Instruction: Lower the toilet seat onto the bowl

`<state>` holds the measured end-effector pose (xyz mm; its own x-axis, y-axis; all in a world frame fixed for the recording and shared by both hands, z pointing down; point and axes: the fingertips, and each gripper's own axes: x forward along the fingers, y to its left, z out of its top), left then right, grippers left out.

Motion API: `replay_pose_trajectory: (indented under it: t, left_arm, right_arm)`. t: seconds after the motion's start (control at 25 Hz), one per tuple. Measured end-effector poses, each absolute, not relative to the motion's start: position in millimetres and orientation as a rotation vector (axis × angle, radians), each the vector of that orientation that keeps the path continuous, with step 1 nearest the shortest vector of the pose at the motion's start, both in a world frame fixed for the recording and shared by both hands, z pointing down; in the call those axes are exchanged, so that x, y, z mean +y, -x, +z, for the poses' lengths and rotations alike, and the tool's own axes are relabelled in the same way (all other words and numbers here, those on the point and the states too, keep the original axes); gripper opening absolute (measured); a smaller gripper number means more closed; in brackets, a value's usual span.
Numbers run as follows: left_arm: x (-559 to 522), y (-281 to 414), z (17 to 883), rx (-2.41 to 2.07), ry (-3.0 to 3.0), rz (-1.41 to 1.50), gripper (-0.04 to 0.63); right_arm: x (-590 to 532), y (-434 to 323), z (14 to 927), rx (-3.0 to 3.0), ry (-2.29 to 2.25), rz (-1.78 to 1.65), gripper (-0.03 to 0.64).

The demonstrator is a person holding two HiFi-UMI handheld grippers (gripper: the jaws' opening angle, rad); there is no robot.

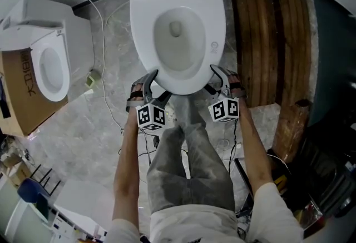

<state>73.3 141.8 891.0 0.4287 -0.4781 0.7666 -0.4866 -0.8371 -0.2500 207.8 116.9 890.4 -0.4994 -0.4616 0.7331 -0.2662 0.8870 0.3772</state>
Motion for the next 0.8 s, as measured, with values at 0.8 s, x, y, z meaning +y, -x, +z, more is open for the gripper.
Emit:
replay_pose_trajectory:
  t: [0.8]
  left_arm:
    - [152,-75,948,-0.762,-2.593,1.471,0.433]
  right_arm:
    - [128,-211,950,-2.045,-0.412,-0.221,0.393]
